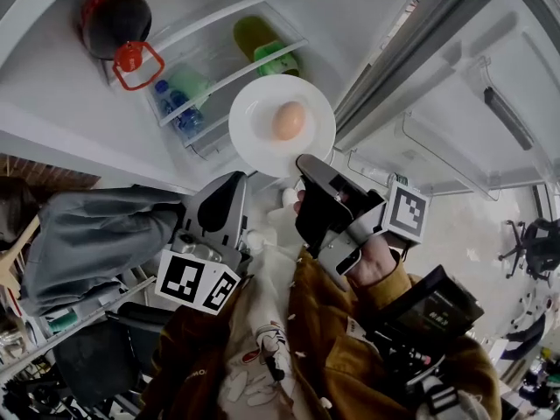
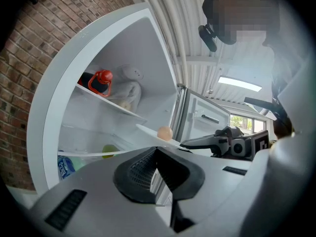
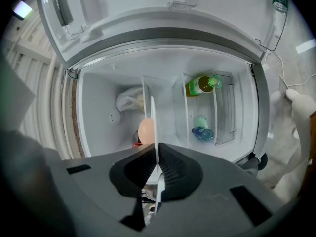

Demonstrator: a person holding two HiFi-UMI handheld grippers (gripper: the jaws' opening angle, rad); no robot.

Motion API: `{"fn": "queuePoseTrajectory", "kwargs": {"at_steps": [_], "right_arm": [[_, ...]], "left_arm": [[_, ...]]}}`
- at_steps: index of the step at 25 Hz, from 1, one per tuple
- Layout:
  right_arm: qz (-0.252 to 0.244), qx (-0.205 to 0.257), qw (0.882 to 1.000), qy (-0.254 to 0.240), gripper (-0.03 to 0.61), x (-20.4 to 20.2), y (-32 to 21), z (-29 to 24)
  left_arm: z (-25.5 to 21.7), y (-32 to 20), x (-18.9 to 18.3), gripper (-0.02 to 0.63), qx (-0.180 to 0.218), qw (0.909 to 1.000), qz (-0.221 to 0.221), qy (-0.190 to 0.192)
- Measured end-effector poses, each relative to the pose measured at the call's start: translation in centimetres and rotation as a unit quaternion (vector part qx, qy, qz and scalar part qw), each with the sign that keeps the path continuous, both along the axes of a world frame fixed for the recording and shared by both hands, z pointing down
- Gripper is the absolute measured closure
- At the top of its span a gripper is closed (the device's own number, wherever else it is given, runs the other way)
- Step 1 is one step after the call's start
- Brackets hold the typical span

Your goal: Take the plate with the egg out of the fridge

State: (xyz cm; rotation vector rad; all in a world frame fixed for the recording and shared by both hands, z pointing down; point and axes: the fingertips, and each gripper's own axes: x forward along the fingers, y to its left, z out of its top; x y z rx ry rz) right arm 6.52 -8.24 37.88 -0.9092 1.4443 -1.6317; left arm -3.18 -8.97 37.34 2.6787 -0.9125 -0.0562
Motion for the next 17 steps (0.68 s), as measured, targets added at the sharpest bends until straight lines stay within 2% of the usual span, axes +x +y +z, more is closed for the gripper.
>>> {"fn": "queuePoseTrajectory", "kwargs": {"at_steps": [17], "right_arm": [[-0.005,0.004,1.000,-0.001,0.555,0.09,-0.31,0.37]], "left_arm": [[-0.19,-0.35,-0.18,0.606,0.007,1.0000,-0.005,-0.001]]}}
